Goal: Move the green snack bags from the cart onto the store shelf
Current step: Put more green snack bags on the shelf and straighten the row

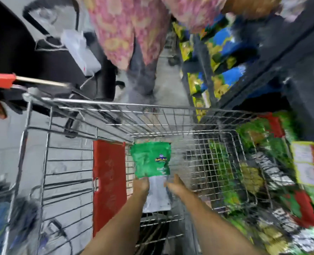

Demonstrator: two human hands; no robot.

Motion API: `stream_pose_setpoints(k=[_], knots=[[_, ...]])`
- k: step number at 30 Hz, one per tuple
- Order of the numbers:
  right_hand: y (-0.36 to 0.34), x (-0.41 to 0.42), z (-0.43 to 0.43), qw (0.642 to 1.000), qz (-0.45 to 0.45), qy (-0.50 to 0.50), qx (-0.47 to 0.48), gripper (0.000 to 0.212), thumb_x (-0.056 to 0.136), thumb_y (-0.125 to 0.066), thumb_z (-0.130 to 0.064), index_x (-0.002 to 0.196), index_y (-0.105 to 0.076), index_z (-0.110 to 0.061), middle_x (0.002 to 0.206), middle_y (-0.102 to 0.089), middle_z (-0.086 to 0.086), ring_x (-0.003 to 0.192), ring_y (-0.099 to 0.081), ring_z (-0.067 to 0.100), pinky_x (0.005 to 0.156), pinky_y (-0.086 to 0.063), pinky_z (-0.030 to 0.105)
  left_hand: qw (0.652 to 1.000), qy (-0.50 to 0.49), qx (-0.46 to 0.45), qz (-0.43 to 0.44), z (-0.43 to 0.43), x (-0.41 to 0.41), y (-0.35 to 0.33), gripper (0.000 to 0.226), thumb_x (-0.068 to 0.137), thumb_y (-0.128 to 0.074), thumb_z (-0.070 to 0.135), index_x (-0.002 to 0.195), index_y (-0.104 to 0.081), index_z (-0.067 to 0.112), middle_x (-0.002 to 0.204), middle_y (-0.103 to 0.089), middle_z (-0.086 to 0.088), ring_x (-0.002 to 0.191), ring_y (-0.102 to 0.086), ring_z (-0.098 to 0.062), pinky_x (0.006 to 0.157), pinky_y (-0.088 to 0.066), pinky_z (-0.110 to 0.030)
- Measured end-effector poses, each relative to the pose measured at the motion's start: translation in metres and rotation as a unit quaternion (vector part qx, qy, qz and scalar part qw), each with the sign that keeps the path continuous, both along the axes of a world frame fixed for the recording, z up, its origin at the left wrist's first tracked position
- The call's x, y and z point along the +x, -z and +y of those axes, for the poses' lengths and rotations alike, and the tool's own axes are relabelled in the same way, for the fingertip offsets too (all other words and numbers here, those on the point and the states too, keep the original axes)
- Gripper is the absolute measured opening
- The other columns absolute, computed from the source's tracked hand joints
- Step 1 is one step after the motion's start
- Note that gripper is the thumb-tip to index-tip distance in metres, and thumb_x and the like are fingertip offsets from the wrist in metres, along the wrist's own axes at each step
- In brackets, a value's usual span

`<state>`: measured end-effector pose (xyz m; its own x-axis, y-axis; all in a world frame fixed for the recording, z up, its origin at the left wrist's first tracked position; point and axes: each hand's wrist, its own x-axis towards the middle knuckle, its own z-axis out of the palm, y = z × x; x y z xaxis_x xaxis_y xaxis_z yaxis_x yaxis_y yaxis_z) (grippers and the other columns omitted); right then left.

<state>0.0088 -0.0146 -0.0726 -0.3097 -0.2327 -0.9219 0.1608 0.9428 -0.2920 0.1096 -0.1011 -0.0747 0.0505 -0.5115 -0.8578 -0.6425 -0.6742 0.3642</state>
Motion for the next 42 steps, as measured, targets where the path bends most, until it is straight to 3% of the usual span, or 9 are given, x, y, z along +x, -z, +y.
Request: stream_pose_setpoints(k=[4,9,12,22,25,29,33,36,42], knots=[[0.028,0.007,-0.012,0.999,-0.013,0.053,0.001,0.038,0.097,-0.064,-0.008,0.133,-0.052,-0.009,0.108,-0.07,0.018,0.086,-0.069,0.024,0.074,-0.055,0.038,0.989,0.099,0.019,-0.112,0.0,-0.005,0.026,0.082,0.083,-0.048,0.063,0.134,-0.044,-0.002,0.133,-0.051,-0.026,0.121,-0.051,-0.04,0.104,-0.043,-0.042],[0.03,0.014,-0.006,0.991,-0.022,0.131,-0.03,0.084,0.085,-0.087,-0.01,0.154,-0.038,-0.012,0.141,-0.067,0.015,0.123,-0.067,0.031,0.103,-0.057,0.04,0.998,0.046,0.002,-0.042,0.0,0.003,0.022,0.103,0.061,-0.066,0.07,0.14,-0.035,0.012,0.138,-0.05,-0.02,0.122,-0.053,-0.038,0.103,-0.046,-0.046],[0.02,0.019,-0.002,0.991,-0.011,0.125,-0.036,0.074,0.082,-0.088,-0.006,0.146,-0.054,-0.016,0.134,-0.073,0.011,0.105,-0.066,0.021,0.083,-0.052,0.028,0.999,0.018,0.036,0.033,0.001,-0.001,0.005,0.098,0.073,-0.071,0.054,0.145,-0.026,0.006,0.146,-0.042,-0.021,0.129,-0.047,-0.037,0.105,-0.04,-0.047],[-0.077,-0.034,0.045,0.972,0.053,0.157,-0.169,0.066,0.084,-0.081,0.01,0.143,-0.053,-0.002,0.136,-0.069,0.018,0.112,-0.066,0.023,0.102,-0.053,0.034,0.979,0.101,-0.004,0.179,-0.008,-0.018,-0.072,0.045,0.078,-0.059,0.06,0.095,-0.065,0.019,0.118,-0.064,-0.008,0.099,-0.052,-0.019,0.09,-0.039,-0.033],[-0.121,-0.053,0.072,0.952,0.082,0.179,-0.234,0.074,0.08,-0.087,0.003,0.144,-0.051,-0.004,0.139,-0.066,0.011,0.122,-0.066,0.029,0.11,-0.052,0.039,0.951,0.151,0.003,0.269,-0.001,-0.046,-0.113,0.035,0.085,-0.06,0.046,0.107,-0.06,0.02,0.112,-0.067,0.0,0.088,-0.059,-0.014,0.086,-0.053,-0.034],[-0.19,-0.066,0.131,0.905,0.143,0.232,-0.326,0.084,0.072,-0.095,-0.007,0.145,-0.052,-0.005,0.137,-0.07,0.018,0.115,-0.067,0.027,0.103,-0.056,0.043,0.897,0.212,-0.123,0.367,0.036,-0.082,-0.197,0.008,0.089,-0.058,0.007,0.093,-0.053,0.012,0.074,-0.06,0.0,0.036,-0.051,0.008,0.037,-0.037,-0.005],[-0.254,-0.061,0.203,0.86,0.222,0.258,-0.381,0.079,0.066,-0.096,-0.011,0.134,-0.056,-0.015,0.114,-0.079,-0.002,0.096,-0.076,0.006,0.09,-0.064,0.026,0.817,0.269,-0.205,0.466,0.091,-0.099,-0.267,0.026,0.083,-0.066,0.002,0.109,-0.064,0.001,0.081,-0.072,0.013,0.079,-0.066,-0.004,0.066,-0.051,-0.009],[-0.301,-0.045,0.269,0.824,0.289,0.272,-0.405,0.055,0.081,-0.081,0.012,0.115,-0.061,-0.025,0.09,-0.081,-0.019,0.083,-0.073,-0.002,0.082,-0.061,0.019,0.757,0.289,-0.267,0.521,0.151,-0.098,-0.316,0.024,0.069,-0.078,0.028,0.091,-0.069,0.024,0.079,-0.074,0.022,0.075,-0.066,0.005,0.073,-0.053,-0.018],[-0.362,0.023,0.413,0.73,0.384,0.344,-0.449,0.062,0.078,-0.085,0.008,0.122,-0.058,-0.026,0.112,-0.075,-0.021,0.097,-0.072,-0.005,0.084,-0.061,0.01,0.659,0.315,-0.326,0.6,0.297,-0.078,-0.383,0.023,0.065,-0.072,0.043,0.083,-0.063,0.033,0.079,-0.068,0.01,0.076,-0.064,0.003,0.073,-0.053,-0.03]])
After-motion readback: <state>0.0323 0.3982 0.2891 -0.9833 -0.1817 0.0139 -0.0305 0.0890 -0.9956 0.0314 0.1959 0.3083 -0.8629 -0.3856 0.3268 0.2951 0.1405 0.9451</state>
